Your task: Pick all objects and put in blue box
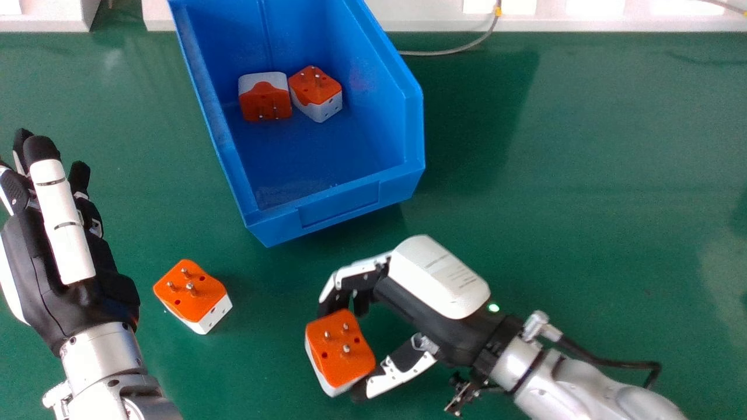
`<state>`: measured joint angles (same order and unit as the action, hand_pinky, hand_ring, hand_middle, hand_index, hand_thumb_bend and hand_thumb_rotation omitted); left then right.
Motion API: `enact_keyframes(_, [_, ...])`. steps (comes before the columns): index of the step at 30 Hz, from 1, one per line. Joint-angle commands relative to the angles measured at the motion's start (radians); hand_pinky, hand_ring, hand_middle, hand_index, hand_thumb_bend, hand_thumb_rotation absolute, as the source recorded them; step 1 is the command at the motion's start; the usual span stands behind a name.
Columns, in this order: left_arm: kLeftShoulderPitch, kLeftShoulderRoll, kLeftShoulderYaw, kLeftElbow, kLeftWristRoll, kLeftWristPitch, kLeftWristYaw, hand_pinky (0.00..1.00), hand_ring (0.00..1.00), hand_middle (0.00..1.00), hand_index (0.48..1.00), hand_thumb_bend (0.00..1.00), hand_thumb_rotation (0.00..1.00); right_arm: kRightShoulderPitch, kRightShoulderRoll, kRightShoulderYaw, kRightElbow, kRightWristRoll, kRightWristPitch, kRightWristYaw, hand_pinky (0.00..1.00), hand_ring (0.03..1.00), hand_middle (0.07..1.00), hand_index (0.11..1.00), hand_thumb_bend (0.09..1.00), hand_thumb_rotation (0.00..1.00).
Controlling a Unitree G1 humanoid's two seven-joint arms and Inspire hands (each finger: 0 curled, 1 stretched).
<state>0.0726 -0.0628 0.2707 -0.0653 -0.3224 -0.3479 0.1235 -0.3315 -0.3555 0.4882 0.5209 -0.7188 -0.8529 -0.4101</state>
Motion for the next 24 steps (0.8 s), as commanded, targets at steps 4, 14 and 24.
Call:
enact_keyframes(4, [-0.006,-0.017,0.002,-0.010,0.016,-0.019,0.000,0.95,1.00,1.00,1.000,0.57,0.73,0.056,-0.002,-0.152,-0.306,0.066,-0.058,-0.034,0.35,0.424,0.487,0.494,0.500,0.00])
enact_keyframes(14, [-0.025,-0.015,0.004,0.007,0.017,-0.021,-0.002,0.96,1.00,1.00,1.000,0.57,0.74,-0.055,0.043,-0.283,-0.374,0.001,-0.029,-0.054,0.34,0.398,0.503,0.501,0.498,0.00])
enact_keyframes(24, [-0.038,-0.020,0.003,0.009,0.011,-0.021,-0.002,0.96,1.00,1.00,1.000,0.57,0.73,-0.387,0.083,-0.261,-0.183,-0.201,0.178,-0.162,0.33,0.441,0.502,0.465,0.500,0.00])
